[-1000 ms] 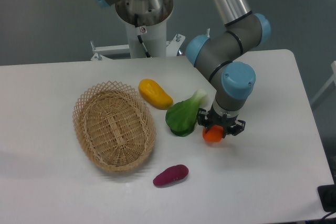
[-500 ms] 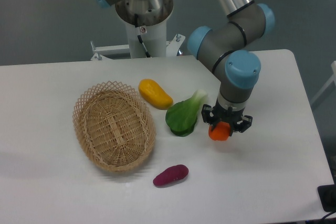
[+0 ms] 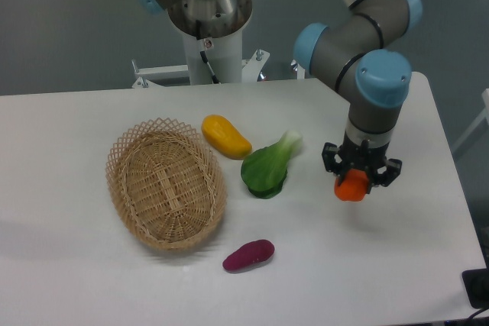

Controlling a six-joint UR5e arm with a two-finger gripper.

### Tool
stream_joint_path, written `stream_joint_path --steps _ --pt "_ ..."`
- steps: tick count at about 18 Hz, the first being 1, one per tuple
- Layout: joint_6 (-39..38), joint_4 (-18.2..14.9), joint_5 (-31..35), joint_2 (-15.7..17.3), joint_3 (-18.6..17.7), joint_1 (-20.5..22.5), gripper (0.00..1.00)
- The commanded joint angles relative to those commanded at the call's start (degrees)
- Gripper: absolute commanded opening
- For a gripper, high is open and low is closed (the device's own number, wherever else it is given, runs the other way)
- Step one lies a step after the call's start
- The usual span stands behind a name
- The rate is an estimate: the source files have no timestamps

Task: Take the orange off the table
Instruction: 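Lift the grasped orange up and away from the bok choy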

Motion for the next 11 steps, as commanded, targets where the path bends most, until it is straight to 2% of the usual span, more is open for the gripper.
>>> stream_joint_path --steps 4,11 --pt "6.66 -0.52 1.05 0.0 0.36 0.09 0.52" --pt "8.79 -2.37 3.07 -0.44 2.12 0.09 0.52"
